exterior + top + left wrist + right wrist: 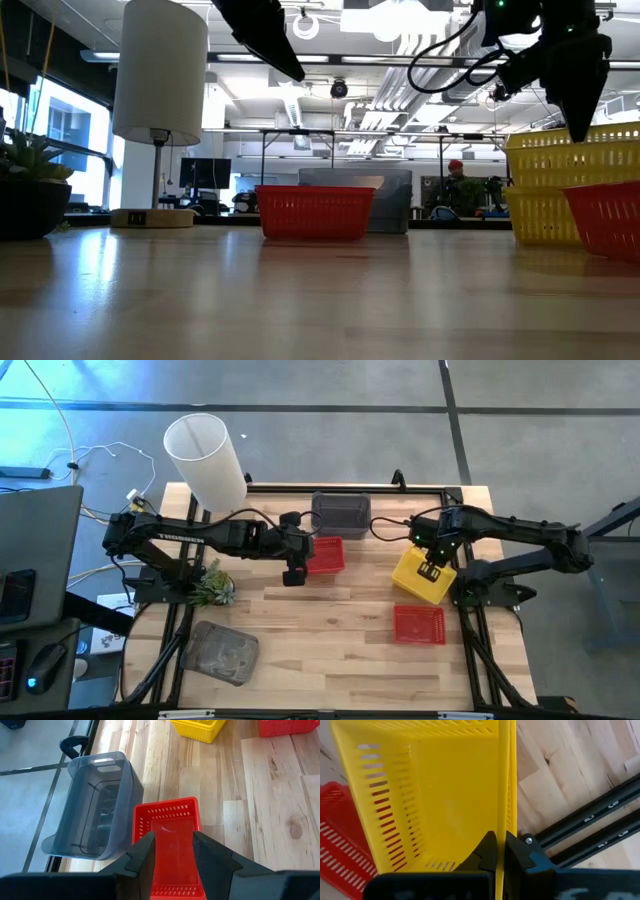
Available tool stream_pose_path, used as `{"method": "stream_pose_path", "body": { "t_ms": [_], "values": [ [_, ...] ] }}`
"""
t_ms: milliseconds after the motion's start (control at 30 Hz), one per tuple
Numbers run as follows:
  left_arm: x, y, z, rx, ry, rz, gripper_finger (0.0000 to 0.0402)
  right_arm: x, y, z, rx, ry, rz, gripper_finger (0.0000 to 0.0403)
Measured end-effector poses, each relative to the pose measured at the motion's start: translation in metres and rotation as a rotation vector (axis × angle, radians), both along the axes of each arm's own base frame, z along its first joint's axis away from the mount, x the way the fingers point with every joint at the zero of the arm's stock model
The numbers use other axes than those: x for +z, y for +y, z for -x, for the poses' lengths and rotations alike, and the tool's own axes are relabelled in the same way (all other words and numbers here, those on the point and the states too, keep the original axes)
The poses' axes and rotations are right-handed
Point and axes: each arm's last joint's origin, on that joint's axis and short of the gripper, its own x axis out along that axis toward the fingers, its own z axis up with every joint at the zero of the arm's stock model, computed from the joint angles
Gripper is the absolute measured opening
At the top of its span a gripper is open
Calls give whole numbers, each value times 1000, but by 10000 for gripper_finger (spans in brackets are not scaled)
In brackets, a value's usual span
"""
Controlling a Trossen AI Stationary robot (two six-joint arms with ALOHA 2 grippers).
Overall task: Stack baskets by color
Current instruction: Stack the yellow bin on the stacked yellow bins, then stack the red bin on the stacked red bins
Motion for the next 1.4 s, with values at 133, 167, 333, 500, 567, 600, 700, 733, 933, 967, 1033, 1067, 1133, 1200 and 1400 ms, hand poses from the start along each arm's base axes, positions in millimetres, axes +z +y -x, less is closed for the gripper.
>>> {"method": "stream_pose_path", "body": {
  "t_ms": [133, 167, 333, 500, 567, 600, 700, 733, 933, 967, 1033, 1067, 1133, 1200, 1400],
  "values": [
    [0, 0, 0, 0, 0, 0, 117, 0, 0, -1, -22, -5, 8, 0],
    [0, 0, 0, 0, 0, 0, 117, 0, 0, -1, -25, -4, 14, 0],
    [0, 0, 0, 0, 0, 0, 117, 0, 3, -2, -45, -1, 26, 0],
    [0, 0, 0, 0, 0, 0, 117, -12, 5, 0, -72, 35, 35, 0],
    [0, 0, 0, 0, 0, 0, 117, -21, 6, 1, -71, 46, 14, 0],
    [0, 0, 0, 0, 0, 0, 117, -26, 6, 1, -70, 47, 9, 0],
    [0, 0, 0, 0, -1, 0, 117, -34, 7, 3, -63, 62, -10, 0],
    [0, 0, 0, 0, -1, 0, 117, -36, 7, 4, -62, 69, -15, 0],
    [0, 0, 0, 0, -1, -1, 117, -46, 8, 9, -34, 108, -26, 1],
    [0, 0, 0, 0, -1, -1, 117, -48, 8, 10, -30, 118, -17, 5],
    [0, 0, 0, 0, -1, 0, 117, -50, 8, 11, -17, 134, 10, 18],
    [0, 0, 0, 1, -1, 0, 117, -50, 7, 11, -12, 136, 25, 27],
    [0, 0, 0, 1, -1, 0, 117, -50, 6, 9, 1, 119, 61, 51],
    [0, 0, 0, 1, -2, 0, 117, -50, 4, 7, 5, 105, 110, 76],
    [0, 0, 0, 2, -1, -2, 117, -49, 1, 4, 15, 91, 183, 122]
  ]
}}
